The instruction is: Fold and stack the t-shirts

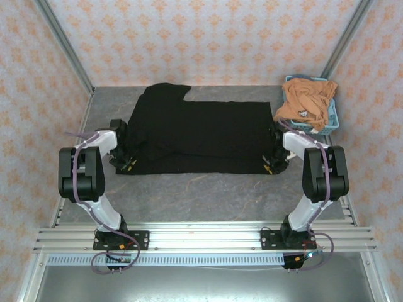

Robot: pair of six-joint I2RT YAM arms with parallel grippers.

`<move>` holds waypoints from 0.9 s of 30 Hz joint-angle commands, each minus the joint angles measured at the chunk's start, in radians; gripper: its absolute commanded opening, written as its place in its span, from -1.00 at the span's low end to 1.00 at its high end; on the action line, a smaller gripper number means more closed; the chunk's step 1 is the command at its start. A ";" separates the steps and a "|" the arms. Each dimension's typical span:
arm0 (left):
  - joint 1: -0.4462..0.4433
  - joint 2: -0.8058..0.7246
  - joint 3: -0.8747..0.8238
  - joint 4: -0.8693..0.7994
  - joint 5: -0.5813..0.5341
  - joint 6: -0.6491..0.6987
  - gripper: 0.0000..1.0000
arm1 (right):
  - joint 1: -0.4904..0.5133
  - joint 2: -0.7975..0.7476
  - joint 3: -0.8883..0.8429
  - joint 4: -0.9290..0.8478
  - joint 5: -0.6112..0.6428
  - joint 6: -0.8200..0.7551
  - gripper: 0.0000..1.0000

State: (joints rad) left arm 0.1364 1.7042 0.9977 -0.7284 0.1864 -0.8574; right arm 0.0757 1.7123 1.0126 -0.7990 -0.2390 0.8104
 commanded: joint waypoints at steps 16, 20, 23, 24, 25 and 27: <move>-0.149 -0.282 -0.048 -0.097 0.047 -0.132 0.23 | 0.093 -0.213 0.021 -0.048 -0.097 -0.106 0.14; -0.202 -0.262 -0.112 -0.043 0.102 -0.239 0.24 | 0.101 -0.192 0.029 0.040 -0.226 -0.106 0.25; -0.219 -0.244 -0.129 -0.039 0.099 -0.275 0.23 | 0.107 -0.179 0.043 0.069 -0.275 -0.095 0.29; -0.219 -0.239 -0.132 -0.038 0.098 -0.284 0.23 | 0.107 -0.175 0.048 0.069 -0.280 -0.092 0.29; -0.220 -0.235 -0.137 -0.027 0.102 -0.290 0.23 | 0.108 -0.175 0.050 0.072 -0.283 -0.093 0.29; -0.221 -0.221 -0.147 0.007 0.112 -0.307 0.21 | 0.108 -0.175 0.052 0.072 -0.286 -0.091 0.29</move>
State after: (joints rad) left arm -0.0792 1.4700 0.8635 -0.7620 0.2844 -1.1015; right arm 0.1806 1.5345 1.0317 -0.7464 -0.4889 0.7277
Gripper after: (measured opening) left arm 0.610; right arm 0.644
